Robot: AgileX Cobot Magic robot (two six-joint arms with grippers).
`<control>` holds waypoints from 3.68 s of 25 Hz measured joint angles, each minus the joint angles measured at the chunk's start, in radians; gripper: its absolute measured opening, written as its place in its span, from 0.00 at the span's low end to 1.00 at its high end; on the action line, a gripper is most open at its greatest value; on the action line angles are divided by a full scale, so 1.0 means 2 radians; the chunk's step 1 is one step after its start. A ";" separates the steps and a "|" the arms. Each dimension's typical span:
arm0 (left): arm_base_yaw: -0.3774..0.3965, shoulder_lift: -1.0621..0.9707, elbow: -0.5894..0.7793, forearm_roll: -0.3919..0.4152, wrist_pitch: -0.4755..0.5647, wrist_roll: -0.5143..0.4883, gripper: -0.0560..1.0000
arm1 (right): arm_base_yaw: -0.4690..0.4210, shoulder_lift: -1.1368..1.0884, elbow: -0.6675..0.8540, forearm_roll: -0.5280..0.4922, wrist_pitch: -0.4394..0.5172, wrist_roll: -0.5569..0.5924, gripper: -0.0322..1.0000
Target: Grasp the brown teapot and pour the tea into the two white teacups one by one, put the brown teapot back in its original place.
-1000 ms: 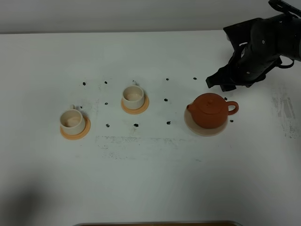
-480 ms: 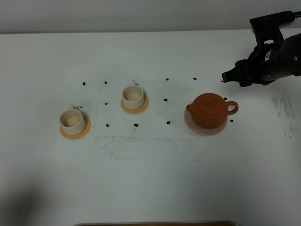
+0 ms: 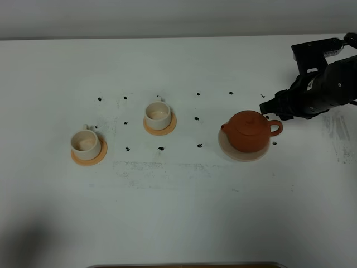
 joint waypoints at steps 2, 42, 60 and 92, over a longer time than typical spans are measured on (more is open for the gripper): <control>0.000 0.000 0.000 0.000 0.000 0.000 0.44 | 0.000 0.006 0.000 0.001 0.003 0.000 0.51; 0.000 0.000 0.000 0.000 0.000 0.000 0.44 | -0.002 -0.016 0.000 0.113 0.110 -0.073 0.50; 0.000 0.000 0.000 0.000 0.000 0.000 0.44 | -0.019 -0.014 0.000 0.085 0.094 -0.077 0.50; 0.000 0.000 0.000 0.000 0.000 0.000 0.44 | -0.026 -0.060 0.168 -0.036 -0.138 0.001 0.50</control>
